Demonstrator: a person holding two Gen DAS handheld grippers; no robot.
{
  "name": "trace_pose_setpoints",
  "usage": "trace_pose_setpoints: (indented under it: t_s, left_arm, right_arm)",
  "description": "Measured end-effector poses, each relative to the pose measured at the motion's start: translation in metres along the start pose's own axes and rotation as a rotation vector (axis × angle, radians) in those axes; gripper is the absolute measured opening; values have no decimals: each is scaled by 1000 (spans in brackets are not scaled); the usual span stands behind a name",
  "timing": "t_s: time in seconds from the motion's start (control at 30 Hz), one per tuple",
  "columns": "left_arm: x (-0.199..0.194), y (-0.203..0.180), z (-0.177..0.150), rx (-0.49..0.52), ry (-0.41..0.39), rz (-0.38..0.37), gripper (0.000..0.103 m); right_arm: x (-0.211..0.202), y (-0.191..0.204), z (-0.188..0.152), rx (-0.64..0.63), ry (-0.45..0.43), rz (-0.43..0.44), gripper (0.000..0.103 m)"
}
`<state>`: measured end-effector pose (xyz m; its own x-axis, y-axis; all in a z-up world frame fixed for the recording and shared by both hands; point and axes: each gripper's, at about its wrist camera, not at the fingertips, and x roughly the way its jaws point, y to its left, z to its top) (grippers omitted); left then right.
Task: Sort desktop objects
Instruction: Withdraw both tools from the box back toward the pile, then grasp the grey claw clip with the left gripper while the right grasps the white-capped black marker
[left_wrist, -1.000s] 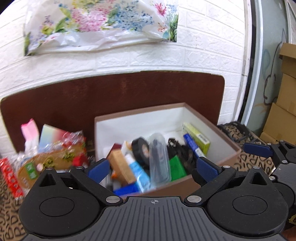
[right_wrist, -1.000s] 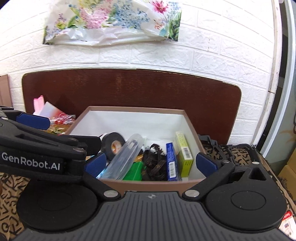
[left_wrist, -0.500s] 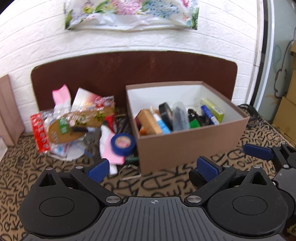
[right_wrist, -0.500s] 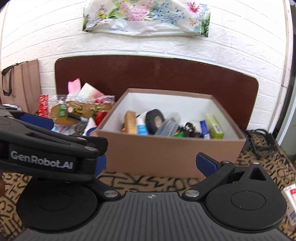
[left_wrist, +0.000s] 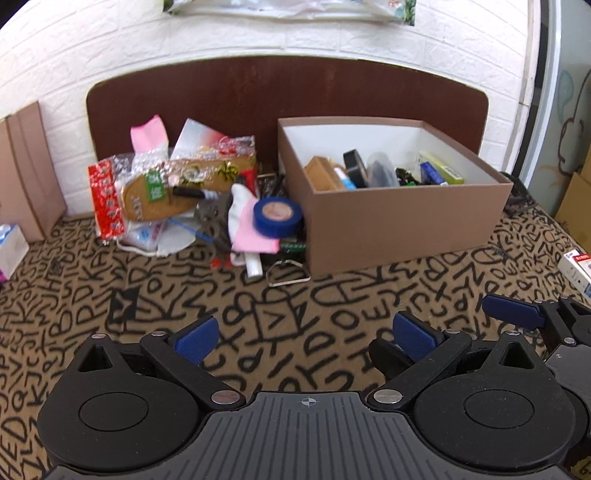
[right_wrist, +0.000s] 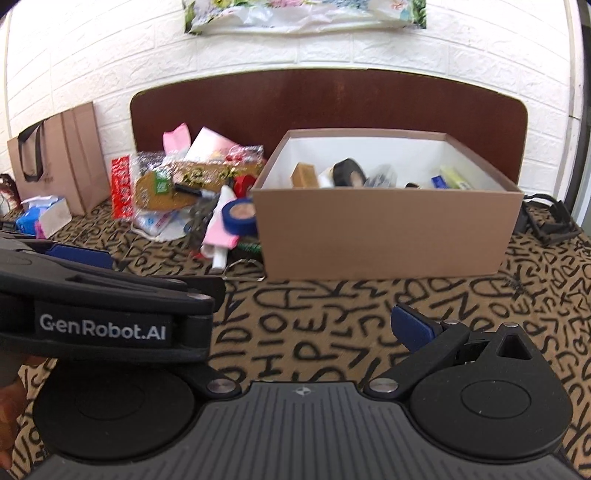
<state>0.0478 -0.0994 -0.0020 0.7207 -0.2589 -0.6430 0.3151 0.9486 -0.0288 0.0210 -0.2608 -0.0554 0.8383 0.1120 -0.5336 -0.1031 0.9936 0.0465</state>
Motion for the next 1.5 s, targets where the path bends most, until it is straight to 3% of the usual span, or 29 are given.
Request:
trace_pose_setpoints:
  t_s: [0.5, 1.0, 1.23, 1.5]
  left_arm:
    - [8, 32, -9, -71, 44, -1, 103]
    - [46, 99, -2, -146, 63, 0, 101]
    - [79, 124, 15, -147, 83, -5, 87]
    - [118, 136, 33, -145, 96, -41, 70]
  right_arm:
    - [10, 31, -6, -41, 26, 34, 103]
    - [63, 57, -5, -87, 77, 82, 103]
    - [95, 70, 1, -105, 77, 125, 101]
    - [133, 74, 15, -110, 78, 123, 84]
